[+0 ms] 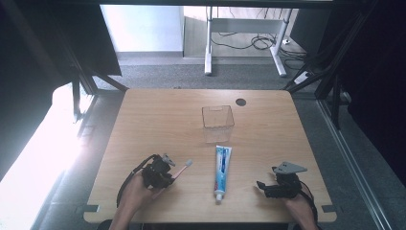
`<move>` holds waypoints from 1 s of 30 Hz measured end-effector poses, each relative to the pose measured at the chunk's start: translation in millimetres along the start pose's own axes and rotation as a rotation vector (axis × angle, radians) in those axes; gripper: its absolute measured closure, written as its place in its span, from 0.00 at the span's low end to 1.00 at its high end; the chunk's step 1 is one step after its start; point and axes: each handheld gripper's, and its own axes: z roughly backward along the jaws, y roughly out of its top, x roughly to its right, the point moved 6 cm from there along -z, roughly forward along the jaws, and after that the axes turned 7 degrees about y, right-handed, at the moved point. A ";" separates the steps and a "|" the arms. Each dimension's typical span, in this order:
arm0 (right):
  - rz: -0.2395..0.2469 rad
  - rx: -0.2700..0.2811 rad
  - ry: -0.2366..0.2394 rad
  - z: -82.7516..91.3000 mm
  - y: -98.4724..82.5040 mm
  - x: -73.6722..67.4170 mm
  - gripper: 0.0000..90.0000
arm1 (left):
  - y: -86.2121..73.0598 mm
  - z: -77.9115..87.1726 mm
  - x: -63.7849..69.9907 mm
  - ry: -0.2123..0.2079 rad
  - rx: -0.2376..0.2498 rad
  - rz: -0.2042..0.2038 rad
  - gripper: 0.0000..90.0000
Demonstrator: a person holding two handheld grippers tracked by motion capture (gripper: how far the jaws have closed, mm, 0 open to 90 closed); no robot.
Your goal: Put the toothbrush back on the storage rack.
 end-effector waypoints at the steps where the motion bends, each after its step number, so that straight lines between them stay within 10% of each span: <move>1: 0.000 0.000 0.000 0.0 0.0 0.0 0.15 | 0.5 -0.5 -0.2 -0.003 -0.008 0.004 0.84; 30: -0.002 -0.002 0.003 -0.3 -0.1 -0.3 0.15 | 24.8 -15.9 0.6 0.004 -0.244 -0.012 0.87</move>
